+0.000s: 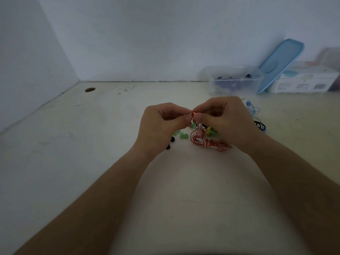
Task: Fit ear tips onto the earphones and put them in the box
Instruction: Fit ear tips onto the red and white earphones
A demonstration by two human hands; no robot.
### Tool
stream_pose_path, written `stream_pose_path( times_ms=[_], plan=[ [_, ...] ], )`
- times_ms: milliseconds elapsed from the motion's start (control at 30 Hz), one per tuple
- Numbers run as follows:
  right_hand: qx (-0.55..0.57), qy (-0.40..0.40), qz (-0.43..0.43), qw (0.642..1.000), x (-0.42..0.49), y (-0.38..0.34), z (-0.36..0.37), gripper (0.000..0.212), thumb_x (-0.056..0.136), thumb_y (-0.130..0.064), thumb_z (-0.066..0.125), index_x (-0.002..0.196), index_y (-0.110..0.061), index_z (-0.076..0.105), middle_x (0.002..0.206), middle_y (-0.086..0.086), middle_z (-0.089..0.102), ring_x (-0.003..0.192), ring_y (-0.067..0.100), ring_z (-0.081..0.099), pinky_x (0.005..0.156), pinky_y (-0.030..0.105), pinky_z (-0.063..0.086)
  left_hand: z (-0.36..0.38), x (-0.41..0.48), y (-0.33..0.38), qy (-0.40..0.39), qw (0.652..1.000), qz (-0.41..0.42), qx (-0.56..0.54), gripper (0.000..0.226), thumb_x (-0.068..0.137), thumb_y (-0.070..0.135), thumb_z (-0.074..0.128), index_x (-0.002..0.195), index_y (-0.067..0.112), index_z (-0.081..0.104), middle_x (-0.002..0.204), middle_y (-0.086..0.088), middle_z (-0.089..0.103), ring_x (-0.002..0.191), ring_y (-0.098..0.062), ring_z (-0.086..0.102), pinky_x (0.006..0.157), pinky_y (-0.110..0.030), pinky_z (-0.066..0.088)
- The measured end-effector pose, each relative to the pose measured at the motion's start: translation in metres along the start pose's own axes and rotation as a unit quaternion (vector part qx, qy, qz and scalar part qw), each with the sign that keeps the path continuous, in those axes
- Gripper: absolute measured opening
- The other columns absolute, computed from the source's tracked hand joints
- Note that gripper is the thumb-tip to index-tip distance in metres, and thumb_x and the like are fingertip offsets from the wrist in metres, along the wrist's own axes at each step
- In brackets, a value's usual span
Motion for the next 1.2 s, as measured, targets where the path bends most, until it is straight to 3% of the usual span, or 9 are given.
stream_pose_path(
  times_ms=[367,733,867,1033,1200],
  plan=[
    [0.029,-0.015,0.018,0.999,-0.001,0.004,0.002,0.011,0.084,-0.007,0.075,0.095,-0.009,0.077,0.080,-0.001,0.077,0.074,0.011,0.074,0.069,0.017,0.055,0.002,0.001,-0.003,-0.011,1.000,0.000,-0.020,0.011,0.086,0.002,0.071,0.095,0.007,0.075,0.080,-0.009,0.076,0.077,-0.021,0.075,0.074,-0.025,0.058],
    [-0.024,-0.039,-0.003,0.999,0.000,0.001,0.004,0.010,0.084,-0.011,0.076,0.094,-0.013,0.078,0.081,-0.001,0.077,0.076,0.010,0.073,0.074,0.022,0.059,0.007,-0.003,-0.015,-0.034,0.993,-0.072,-0.082,0.012,0.086,0.004,0.070,0.097,0.003,0.072,0.083,-0.013,0.075,0.077,-0.022,0.074,0.073,-0.025,0.058],
    [-0.017,-0.025,0.004,1.000,-0.001,0.001,0.003,0.012,0.082,-0.012,0.078,0.094,-0.012,0.077,0.079,-0.001,0.077,0.073,0.011,0.074,0.071,0.022,0.059,0.003,-0.001,-0.013,-0.021,0.997,-0.057,-0.047,0.013,0.087,0.005,0.071,0.099,0.009,0.072,0.088,-0.010,0.076,0.082,-0.021,0.075,0.074,-0.027,0.059],
    [0.015,-0.003,0.023,1.000,-0.001,0.002,-0.002,0.013,0.079,-0.014,0.081,0.087,-0.010,0.072,0.074,0.003,0.076,0.070,0.020,0.074,0.072,0.037,0.061,0.008,-0.001,-0.002,-0.058,0.997,-0.024,-0.045,0.024,0.093,-0.002,0.061,0.108,0.014,0.071,0.100,-0.002,0.077,0.094,-0.016,0.073,0.080,-0.025,0.058],
    [0.025,-0.009,0.021,0.999,-0.003,-0.001,-0.003,0.008,0.081,-0.013,0.079,0.085,-0.009,0.073,0.074,0.001,0.076,0.070,0.017,0.074,0.071,0.030,0.060,0.008,-0.001,0.001,-0.069,0.997,-0.019,-0.042,0.024,0.092,-0.003,0.062,0.105,0.014,0.072,0.098,-0.002,0.077,0.095,-0.017,0.074,0.080,-0.026,0.058]
  ],
)
Point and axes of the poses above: each hand's wrist, its own x-axis towards the middle knuckle, its own z-axis out of the palm, y = z × x, the point moved 8 cm from there along x, towards the middle knuckle
